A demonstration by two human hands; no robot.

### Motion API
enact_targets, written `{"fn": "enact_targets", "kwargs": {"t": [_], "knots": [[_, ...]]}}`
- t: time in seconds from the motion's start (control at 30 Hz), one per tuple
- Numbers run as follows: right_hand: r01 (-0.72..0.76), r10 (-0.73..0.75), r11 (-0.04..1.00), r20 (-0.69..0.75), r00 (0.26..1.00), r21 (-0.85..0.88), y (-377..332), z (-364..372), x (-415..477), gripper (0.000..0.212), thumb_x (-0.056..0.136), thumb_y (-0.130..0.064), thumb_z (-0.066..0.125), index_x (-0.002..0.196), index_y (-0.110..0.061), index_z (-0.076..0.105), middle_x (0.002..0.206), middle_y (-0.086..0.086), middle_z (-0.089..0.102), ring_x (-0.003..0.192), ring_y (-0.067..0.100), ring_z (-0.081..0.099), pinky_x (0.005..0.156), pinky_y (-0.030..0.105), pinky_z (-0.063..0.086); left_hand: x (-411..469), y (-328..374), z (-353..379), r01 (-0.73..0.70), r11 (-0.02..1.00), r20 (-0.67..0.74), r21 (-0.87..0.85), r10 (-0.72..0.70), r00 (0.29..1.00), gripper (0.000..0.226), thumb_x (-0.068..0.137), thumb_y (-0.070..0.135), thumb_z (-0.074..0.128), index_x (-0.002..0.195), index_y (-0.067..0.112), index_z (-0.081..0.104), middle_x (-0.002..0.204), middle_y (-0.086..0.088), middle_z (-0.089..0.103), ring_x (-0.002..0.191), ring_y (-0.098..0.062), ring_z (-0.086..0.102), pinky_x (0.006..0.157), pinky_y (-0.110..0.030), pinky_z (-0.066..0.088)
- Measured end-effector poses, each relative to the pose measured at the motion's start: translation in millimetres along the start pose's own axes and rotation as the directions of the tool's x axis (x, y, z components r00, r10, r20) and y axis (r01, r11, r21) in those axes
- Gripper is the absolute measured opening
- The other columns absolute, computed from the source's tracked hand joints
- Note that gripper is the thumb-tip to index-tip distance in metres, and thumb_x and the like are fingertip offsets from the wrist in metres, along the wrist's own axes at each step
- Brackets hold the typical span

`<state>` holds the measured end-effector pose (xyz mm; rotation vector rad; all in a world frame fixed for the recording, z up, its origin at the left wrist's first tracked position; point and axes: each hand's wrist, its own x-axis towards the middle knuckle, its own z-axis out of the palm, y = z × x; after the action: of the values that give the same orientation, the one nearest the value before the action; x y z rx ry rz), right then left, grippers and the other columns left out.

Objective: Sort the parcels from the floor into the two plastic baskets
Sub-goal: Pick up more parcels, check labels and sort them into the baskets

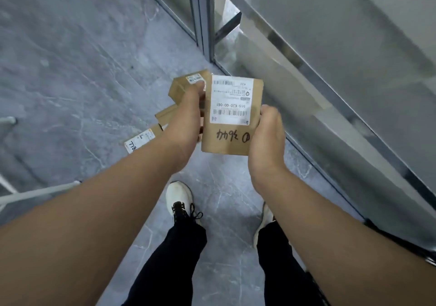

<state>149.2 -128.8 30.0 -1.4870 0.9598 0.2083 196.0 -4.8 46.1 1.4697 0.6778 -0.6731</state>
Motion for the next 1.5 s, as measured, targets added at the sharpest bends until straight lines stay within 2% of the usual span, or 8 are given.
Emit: {"fn": "enact_targets", "kwargs": {"t": [0.17, 0.27, 0.4, 0.57, 0.67, 1.07, 1.27, 1.5], "knots": [[0.126, -0.126, 0.992, -0.032, 0.992, 0.015, -76.7, 14.0, -53.1, 0.022, 0.084, -0.055, 0.035, 0.077, -0.037, 0.046, 0.092, -0.011, 0.055, 0.085, 0.013, 0.052, 0.081, 0.042, 0.047, -50.7, 69.9, -21.0, -0.122, 0.992, 0.045, 0.032, 0.120, 0.992, 0.047, 0.104, 0.053, 0.032, 0.085, 0.032, 0.070, 0.061, 0.012, 0.071, 0.060, -0.012, 0.068, 0.062, -0.028, 0.053], [0.170, -0.170, 0.985, -0.069, 0.983, -0.003, -121.3, 15.7, -86.8, 0.036, 0.088, -0.057, 0.035, 0.091, -0.032, 0.060, 0.101, -0.014, 0.063, 0.100, 0.015, 0.061, 0.099, 0.049, 0.052, -85.1, 110.3, -31.1, -0.187, 0.982, 0.053, 0.019, 0.186, 0.981, 0.048, 0.103, 0.054, 0.035, 0.079, 0.037, 0.073, 0.072, 0.009, 0.075, 0.082, -0.022, 0.069, 0.080, -0.038, 0.054], [0.255, -0.252, 0.967, -0.096, 0.963, 0.022, -179.1, 10.5, -129.4, 0.033, 0.107, -0.043, 0.038, 0.100, -0.019, 0.060, 0.099, -0.011, 0.060, 0.090, 0.010, 0.058, 0.082, 0.035, 0.048, -134.7, 162.1, -41.6, -0.248, 0.969, 0.068, -0.008, 0.248, 0.967, 0.048, 0.101, 0.058, 0.036, 0.078, 0.042, 0.074, 0.093, 0.005, 0.076, 0.110, -0.034, 0.069, 0.100, -0.049, 0.052], [0.311, -0.299, 0.947, -0.131, 0.945, 0.083, -256.2, -16.4, -196.0, 0.033, 0.112, -0.034, 0.036, 0.110, -0.014, 0.061, 0.089, -0.012, 0.060, 0.063, -0.012, 0.057, 0.056, 0.012, 0.047, -217.2, 229.3, -39.8, -0.364, 0.931, 0.099, -0.023, 0.364, 0.926, 0.046, 0.103, 0.059, 0.032, 0.094, 0.038, 0.072, 0.077, 0.009, 0.075, 0.089, -0.021, 0.070, 0.087, -0.043, 0.055], [0.370, -0.352, 0.923, -0.151, 0.924, 0.109, -302.6, -38.1, -251.6, 0.033, 0.111, -0.038, 0.036, 0.114, -0.018, 0.063, 0.094, -0.011, 0.064, 0.079, -0.004, 0.063, 0.070, 0.026, 0.055, -281.1, 269.3, -33.8, -0.431, 0.902, 0.132, -0.034, 0.431, 0.893, 0.046, 0.104, 0.056, 0.032, 0.095, 0.035, 0.072, 0.069, 0.012, 0.074, 0.082, -0.017, 0.068, 0.085, -0.041, 0.055], [0.696, -0.646, 0.703, -0.281, 0.710, 0.142, -441.8, -149.6, -445.8, 0.039, 0.102, -0.045, 0.042, 0.110, -0.016, 0.065, 0.091, -0.010, 0.063, 0.086, 0.012, 0.059, 0.084, 0.040, 0.050, -529.3, 370.4, 0.3, -0.738, 0.669, 0.274, -0.087, 0.728, 0.628, 0.056, 0.104, 0.056, 0.028, 0.078, 0.039, 0.075, 0.070, 0.014, 0.075, 0.093, -0.025, 0.066, 0.088, -0.043, 0.054], [0.799, -0.730, 0.571, -0.329, 0.599, 0.188, -491.7, -196.7, -527.0, 0.047, 0.083, -0.054, 0.039, 0.104, -0.019, 0.062, 0.088, -0.007, 0.065, 0.082, 0.015, 0.059, 0.080, 0.039, 0.051, -628.6, 403.0, 11.8, -0.828, 0.538, 0.298, -0.157, 0.826, 0.479, 0.046, 0.103, 0.058, 0.032, 0.096, 0.035, 0.071, 0.071, 0.013, 0.074, 0.097, -0.025, 0.066, 0.099, -0.055, 0.054], [0.865, -0.776, 0.467, -0.386, 0.499, 0.182, -527.1, -240.2, -587.4, 0.029, 0.106, -0.041, 0.039, 0.103, -0.020, 0.058, 0.090, -0.004, 0.064, 0.081, 0.016, 0.059, 0.075, 0.035, 0.050, -708.5, 428.4, 22.0, -0.888, 0.430, 0.345, -0.165, 0.868, 0.356, 0.045, 0.101, 0.061, 0.031, 0.102, 0.036, 0.069, 0.105, -0.004, 0.073, 0.107, -0.031, 0.066, 0.099, -0.056, 0.054]]}}
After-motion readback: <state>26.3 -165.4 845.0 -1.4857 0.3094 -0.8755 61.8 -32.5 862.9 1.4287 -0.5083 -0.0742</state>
